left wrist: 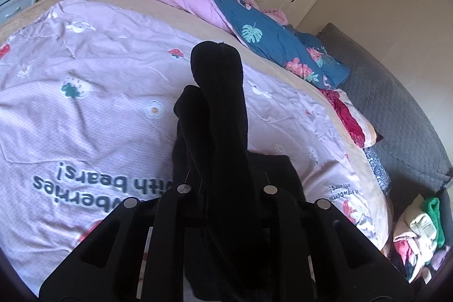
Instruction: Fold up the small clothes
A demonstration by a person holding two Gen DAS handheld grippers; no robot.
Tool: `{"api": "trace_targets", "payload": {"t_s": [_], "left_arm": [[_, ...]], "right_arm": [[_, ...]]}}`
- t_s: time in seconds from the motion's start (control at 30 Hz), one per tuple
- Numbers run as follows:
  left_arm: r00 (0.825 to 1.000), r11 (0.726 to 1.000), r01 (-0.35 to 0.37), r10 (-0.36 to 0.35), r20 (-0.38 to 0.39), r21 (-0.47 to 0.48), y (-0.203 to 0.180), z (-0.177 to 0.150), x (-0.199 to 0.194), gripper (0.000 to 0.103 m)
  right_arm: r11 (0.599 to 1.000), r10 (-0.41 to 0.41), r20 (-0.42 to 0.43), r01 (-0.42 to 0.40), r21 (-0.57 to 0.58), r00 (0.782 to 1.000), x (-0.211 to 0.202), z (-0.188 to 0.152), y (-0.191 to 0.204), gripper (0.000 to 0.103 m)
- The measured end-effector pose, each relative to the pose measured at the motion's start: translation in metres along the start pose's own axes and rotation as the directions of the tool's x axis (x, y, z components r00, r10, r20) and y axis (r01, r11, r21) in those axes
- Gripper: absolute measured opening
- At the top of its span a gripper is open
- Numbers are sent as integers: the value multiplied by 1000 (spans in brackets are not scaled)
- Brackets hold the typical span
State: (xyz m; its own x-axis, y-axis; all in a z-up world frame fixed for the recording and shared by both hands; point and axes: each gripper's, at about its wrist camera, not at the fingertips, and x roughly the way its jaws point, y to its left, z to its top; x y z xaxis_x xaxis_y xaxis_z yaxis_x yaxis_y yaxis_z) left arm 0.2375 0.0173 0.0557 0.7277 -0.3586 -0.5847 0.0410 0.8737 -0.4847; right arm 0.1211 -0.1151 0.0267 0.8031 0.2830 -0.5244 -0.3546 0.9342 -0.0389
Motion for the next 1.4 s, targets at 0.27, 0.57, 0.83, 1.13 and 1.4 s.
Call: {"api": "trace_targets", "payload": {"t_s": [0.27, 0.57, 0.83, 1.13, 1.4], "left_arm": [[999, 999, 3, -2, -45, 33, -38, -5, 24, 9], [992, 997, -11, 21, -126, 73, -70, -18, 63, 9], [982, 994, -26, 46, -184, 108, -84, -28, 93, 10], [970, 993, -33, 60, -237, 116, -93, -36, 125, 39], [987, 998, 25, -15, -161, 60, -84, -23, 94, 70]], "right_arm": [[992, -22, -14, 24, 124, 1000, -12, -4, -34, 10], [924, 40, -95, 0, 383, 995, -8, -17, -93, 10], [836, 108, -155, -5, 548, 982, 4, -34, -120, 10], [683, 213, -178, -16, 730, 961, 24, -61, -155, 18], [600, 304, -172, -48, 798, 937, 30, -71, -169, 29]]}}
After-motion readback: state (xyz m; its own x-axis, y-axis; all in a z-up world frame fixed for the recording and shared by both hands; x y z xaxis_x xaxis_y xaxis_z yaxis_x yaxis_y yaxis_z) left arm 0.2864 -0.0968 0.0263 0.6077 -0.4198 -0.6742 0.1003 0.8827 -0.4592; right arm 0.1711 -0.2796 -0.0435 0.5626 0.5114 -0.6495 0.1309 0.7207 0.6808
